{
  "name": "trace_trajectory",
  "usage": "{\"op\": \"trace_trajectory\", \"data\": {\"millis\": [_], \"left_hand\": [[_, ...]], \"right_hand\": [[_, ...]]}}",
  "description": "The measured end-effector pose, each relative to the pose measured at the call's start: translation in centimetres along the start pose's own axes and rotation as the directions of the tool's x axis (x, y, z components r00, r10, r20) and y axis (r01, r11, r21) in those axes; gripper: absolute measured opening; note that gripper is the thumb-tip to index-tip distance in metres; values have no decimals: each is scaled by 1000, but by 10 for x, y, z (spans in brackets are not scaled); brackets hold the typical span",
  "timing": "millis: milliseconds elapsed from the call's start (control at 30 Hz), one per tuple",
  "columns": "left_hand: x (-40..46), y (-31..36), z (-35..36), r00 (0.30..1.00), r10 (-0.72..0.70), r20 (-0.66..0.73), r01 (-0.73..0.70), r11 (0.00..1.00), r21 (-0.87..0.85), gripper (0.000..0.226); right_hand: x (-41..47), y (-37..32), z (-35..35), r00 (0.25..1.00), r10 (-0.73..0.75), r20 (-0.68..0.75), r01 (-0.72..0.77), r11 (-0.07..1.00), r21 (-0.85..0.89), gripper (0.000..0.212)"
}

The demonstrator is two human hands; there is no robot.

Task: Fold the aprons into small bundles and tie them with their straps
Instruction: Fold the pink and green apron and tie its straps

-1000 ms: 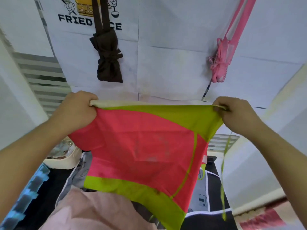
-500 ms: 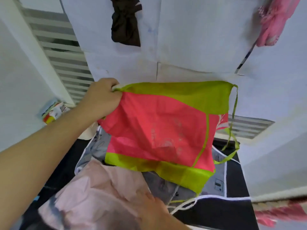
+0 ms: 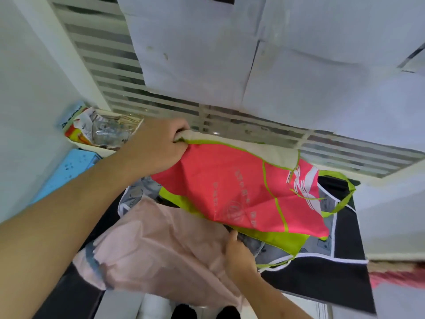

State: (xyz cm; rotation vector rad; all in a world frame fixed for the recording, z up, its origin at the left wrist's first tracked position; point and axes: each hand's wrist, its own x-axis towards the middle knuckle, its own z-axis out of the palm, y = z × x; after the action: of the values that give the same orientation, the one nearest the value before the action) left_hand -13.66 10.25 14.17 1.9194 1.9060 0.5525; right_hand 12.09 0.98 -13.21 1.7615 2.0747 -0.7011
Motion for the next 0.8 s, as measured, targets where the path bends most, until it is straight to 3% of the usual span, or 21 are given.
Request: {"op": "trace_trajectory", "data": {"millis": [100, 167, 233, 333, 400, 467, 567, 600, 633, 700, 767, 800], "left_hand": [[-5, -10, 3, 994, -3, 106, 6, 1000, -21, 12], [-6, -8, 2, 988, 29, 152, -26, 999, -25, 11], [-6, -3, -2, 969, 71, 238, -74, 997, 3, 16], [-3, 13, -9, 899, 188, 395, -202, 979, -6, 59], [3, 25, -18, 888, 228, 398, -214, 974, -79, 73], [18, 33, -35, 927, 225, 300, -211, 974, -77, 56], [36, 48, -78, 967, 210, 143, -239, 944, 228, 23], [39, 55, -93, 976, 201, 81, -216, 935, 282, 19], [43, 61, -107, 977, 212, 6, -203, 931, 302, 16], [47, 79, -138, 957, 242, -162, -193, 944, 269, 16], [48, 98, -167, 915, 279, -290, -228, 953, 200, 22], [47, 107, -180, 892, 294, -342, -249, 953, 170, 25]], "right_hand": [[-1, -7, -36, 994, -106, 20, 102, 984, 147, 36], [-9, -14, -75, 961, -271, 49, 249, 931, 266, 38], [-28, -27, -130, 917, -398, -33, 387, 867, 313, 40], [-64, -52, -226, 839, -515, -175, 543, 771, 334, 49], [-81, -60, -282, 818, -515, -256, 574, 755, 316, 57], [-96, -60, -329, 796, -492, -352, 588, 766, 258, 55], [-129, -64, -392, 773, -420, -476, 536, 833, 135, 32], [-141, -66, -409, 795, -425, -432, 477, 879, 14, 21], [-152, -69, -421, 850, -403, -340, 364, 915, -175, 27], [-172, -79, -433, 965, -216, -146, 103, 829, -549, 44], [-179, -89, -427, 999, -37, -19, 14, 713, -701, 28], [-175, -89, -424, 1000, -10, -13, -2, 728, -686, 16]]}}
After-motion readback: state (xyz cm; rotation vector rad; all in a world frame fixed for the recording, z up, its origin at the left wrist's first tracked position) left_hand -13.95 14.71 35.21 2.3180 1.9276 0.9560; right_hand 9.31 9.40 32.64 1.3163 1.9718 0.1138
